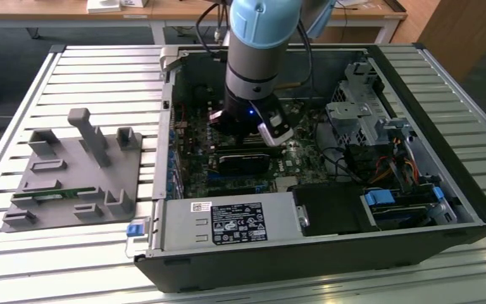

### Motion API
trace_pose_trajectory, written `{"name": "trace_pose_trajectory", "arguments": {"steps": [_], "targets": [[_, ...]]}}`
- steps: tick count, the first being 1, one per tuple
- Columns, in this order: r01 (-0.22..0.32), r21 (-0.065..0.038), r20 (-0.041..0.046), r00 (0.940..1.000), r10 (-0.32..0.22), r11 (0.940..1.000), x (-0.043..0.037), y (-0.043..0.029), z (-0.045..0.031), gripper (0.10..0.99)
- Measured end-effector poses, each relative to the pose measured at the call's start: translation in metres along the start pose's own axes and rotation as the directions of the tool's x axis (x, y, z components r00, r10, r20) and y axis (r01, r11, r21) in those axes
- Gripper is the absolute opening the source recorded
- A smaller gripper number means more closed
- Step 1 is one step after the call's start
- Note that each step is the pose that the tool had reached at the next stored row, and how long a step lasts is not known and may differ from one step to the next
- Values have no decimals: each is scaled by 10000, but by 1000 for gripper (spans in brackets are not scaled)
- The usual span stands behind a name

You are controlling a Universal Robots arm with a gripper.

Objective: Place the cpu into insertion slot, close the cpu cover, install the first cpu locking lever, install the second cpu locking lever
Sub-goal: 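Install the second cpu locking lever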

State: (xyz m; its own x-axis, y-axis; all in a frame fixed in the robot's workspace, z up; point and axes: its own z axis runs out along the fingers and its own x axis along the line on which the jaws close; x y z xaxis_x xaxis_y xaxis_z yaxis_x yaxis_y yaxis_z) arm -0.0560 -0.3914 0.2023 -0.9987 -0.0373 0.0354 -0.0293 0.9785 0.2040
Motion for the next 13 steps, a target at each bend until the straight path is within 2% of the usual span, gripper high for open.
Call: {"name": "trace_pose_trajectory", "arguments": {"steps": [5,13], "targets": [[7,-159,11,10000,-7,9999,44,-31,0,106],[14,-284,20,10000,-13,9996,56,-58,25,106]]}}
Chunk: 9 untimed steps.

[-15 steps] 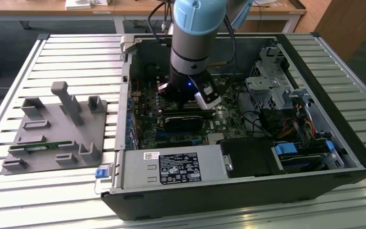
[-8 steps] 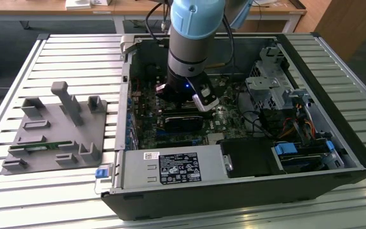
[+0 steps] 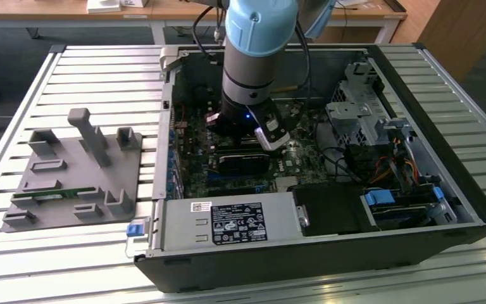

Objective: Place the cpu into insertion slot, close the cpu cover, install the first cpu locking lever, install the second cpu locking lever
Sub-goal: 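Install the second cpu locking lever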

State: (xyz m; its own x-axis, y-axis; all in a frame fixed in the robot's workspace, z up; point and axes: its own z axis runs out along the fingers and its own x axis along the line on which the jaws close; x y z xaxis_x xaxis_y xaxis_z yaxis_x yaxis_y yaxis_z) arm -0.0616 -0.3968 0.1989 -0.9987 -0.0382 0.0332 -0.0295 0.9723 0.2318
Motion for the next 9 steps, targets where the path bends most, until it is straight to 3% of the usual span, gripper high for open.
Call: {"name": "trace_pose_trajectory", "arguments": {"steps": [5,9], "targets": [[8,-94,21,10000,-8,10000,23,-10,15,106],[16,-244,37,10000,-15,9997,36,-15,27,106]]}}
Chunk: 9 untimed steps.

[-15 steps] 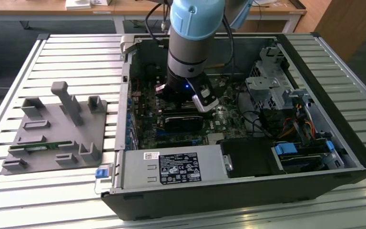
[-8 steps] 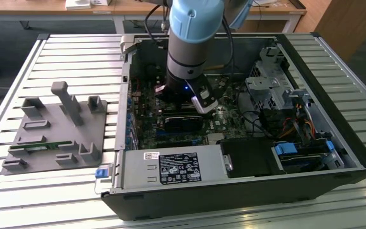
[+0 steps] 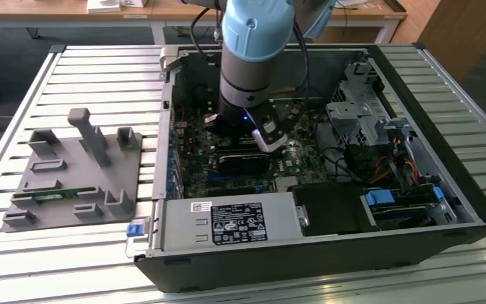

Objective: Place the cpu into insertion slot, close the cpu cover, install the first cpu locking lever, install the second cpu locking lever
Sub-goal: 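Install the second cpu locking lever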

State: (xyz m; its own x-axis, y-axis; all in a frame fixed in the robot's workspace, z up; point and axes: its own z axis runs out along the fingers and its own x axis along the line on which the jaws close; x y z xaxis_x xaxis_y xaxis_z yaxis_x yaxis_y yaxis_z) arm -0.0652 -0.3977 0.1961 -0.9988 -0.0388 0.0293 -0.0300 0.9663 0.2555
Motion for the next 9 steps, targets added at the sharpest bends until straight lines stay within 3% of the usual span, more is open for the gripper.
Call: {"name": "trace_pose_trajectory", "arguments": {"steps": [9], "targets": [[28,-368,53,10000,-26,9993,48,-11,34,106]]}}
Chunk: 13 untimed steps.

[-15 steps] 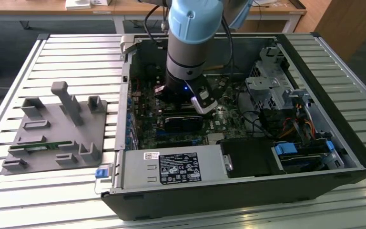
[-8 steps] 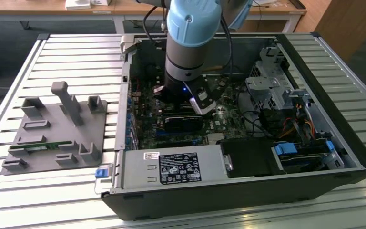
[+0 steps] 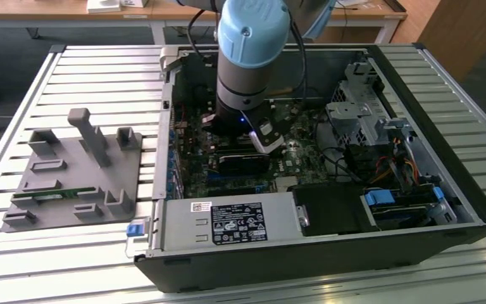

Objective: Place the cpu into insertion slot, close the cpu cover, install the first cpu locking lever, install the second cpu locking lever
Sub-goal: 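Install the second cpu locking lever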

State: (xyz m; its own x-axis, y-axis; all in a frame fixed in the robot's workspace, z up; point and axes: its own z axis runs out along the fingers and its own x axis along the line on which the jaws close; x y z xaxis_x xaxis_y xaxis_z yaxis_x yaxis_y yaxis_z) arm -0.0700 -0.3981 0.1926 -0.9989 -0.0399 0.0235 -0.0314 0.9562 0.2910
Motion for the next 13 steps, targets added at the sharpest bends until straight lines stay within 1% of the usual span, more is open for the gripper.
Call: {"name": "trace_pose_trajectory", "arguments": {"steps": [7,11,13], "targets": [[12,-210,21,10000,-12,9998,24,-8,34,106],[12,-230,21,10000,-12,9997,25,-9,34,106],[12,-231,21,10000,-12,9997,25,-2,9,106]]}}
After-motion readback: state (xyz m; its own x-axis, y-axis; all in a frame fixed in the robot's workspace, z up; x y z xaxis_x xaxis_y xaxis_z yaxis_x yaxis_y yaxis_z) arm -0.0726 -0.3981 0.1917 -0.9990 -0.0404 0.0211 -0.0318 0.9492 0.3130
